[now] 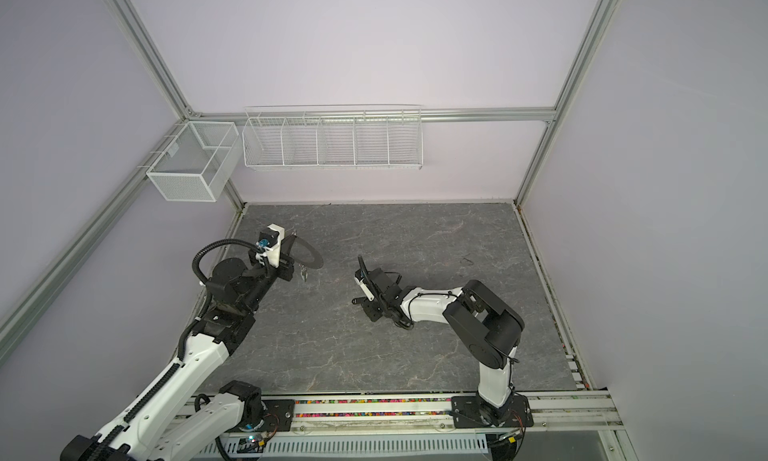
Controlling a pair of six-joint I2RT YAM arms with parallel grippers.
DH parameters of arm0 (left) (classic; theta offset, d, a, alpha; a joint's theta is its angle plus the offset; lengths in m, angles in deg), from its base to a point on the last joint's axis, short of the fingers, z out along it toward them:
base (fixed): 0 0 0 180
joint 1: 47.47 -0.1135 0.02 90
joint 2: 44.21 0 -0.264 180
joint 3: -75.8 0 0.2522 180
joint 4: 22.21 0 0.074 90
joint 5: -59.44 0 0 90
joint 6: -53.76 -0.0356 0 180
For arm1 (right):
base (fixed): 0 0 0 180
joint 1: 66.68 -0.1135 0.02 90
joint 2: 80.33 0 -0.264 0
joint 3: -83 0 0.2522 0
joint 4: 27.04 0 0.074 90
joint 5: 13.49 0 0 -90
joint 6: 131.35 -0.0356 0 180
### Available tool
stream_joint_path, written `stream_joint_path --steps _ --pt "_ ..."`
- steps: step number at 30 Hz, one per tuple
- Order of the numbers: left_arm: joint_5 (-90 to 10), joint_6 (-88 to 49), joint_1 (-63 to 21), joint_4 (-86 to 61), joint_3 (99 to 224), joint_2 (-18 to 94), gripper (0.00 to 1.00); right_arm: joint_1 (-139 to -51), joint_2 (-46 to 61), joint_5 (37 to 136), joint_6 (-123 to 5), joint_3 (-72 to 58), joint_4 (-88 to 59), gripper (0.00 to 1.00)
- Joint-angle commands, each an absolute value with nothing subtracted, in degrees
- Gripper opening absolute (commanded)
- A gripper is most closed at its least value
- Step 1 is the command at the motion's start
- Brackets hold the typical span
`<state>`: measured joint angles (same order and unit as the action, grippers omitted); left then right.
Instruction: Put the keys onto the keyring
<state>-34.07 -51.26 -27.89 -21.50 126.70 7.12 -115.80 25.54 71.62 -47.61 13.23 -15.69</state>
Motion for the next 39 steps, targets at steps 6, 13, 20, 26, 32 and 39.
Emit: stream_joint_path --steps 6,13,20,26,32,39 --pt "-34.4 -50.6 -27.4 -23.7 127.9 7.4 0.0 -115.8 27.8 71.8 -48.1 11.2 -15.4 0.32" --pt "-34.4 -50.7 -27.3 -23.6 128.4 8.3 0.0 -115.8 28.7 72.1 -47.3 10.1 -14.1 0.2" --pt "-34.2 -50.8 -27.1 -23.9 128.7 8.8 0.0 -115.8 27.9 73.0 -45.5 9.6 -11.6 0.07" --pt "-34.0 -50.7 -26.8 -24.0 128.7 8.9 0.0 -115.6 24.8 74.1 -40.9 10.1 -9.6 0.07" --pt "-36.1 -52.0 -26.6 -24.4 128.0 8.2 0.0 -114.6 19.2 78.8 -32.6 10.6 -6.6 0.07" --pt "-46.7 -55.9 -25.3 -30.7 124.4 7.8 0.0 -109.2 12.3 86.5 -23.3 9.9 -0.7 0.07"
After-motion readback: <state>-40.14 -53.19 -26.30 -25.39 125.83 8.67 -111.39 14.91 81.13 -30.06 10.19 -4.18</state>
